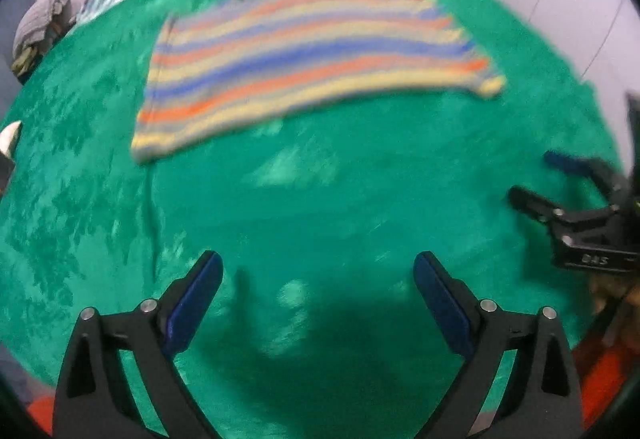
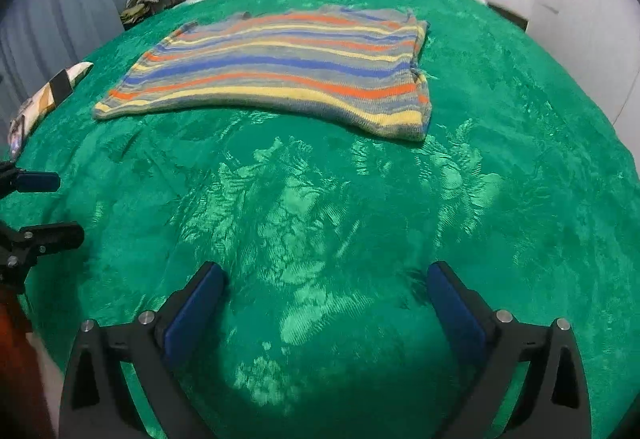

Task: Fold small clothes

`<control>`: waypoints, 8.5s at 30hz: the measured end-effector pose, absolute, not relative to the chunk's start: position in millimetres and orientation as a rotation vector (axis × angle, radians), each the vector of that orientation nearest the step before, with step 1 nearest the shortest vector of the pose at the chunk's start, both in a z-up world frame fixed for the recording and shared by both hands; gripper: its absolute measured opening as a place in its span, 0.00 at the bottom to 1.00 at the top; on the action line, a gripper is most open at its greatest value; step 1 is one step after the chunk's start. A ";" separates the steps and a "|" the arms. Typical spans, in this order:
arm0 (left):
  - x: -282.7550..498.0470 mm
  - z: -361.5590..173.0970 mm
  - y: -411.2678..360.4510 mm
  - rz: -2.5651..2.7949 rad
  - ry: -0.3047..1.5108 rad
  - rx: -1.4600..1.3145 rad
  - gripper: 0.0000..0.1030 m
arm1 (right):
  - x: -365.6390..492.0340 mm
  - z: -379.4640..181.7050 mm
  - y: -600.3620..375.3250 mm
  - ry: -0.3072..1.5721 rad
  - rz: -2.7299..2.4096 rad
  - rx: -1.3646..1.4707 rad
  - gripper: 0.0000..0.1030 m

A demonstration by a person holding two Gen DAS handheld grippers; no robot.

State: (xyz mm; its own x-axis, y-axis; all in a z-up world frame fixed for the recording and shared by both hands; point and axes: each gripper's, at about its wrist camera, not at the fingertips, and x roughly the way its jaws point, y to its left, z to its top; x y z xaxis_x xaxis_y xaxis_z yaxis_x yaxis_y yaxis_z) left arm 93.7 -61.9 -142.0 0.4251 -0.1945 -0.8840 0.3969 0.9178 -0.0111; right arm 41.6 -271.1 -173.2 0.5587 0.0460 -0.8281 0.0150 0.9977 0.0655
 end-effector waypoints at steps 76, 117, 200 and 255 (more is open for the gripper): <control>403.2 -181.9 62.3 -0.202 1.081 -0.134 0.60 | 385.5 -160.5 -177.0 1.042 0.434 0.137 0.24; 349.5 -179.0 92.8 -0.422 1.098 -0.252 0.89 | 252.4 -144.6 -215.3 0.926 0.381 0.373 0.78; 13.8 -10.3 27.1 -0.022 0.868 0.142 1.00 | -37.0 -3.3 -157.7 0.890 -0.069 -0.064 0.99; -10.2 30.3 24.1 -0.039 0.813 0.125 1.00 | -60.3 46.4 -159.0 0.831 -0.063 -0.069 0.99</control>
State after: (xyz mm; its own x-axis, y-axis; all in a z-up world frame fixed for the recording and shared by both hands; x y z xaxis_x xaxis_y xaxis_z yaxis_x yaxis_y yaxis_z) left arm -10.2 24.1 30.3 0.6872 0.0136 -0.7264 0.0826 0.9919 0.0967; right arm -60.3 -159.0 46.4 0.6725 -0.0833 -0.7354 0.0290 0.9959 -0.0862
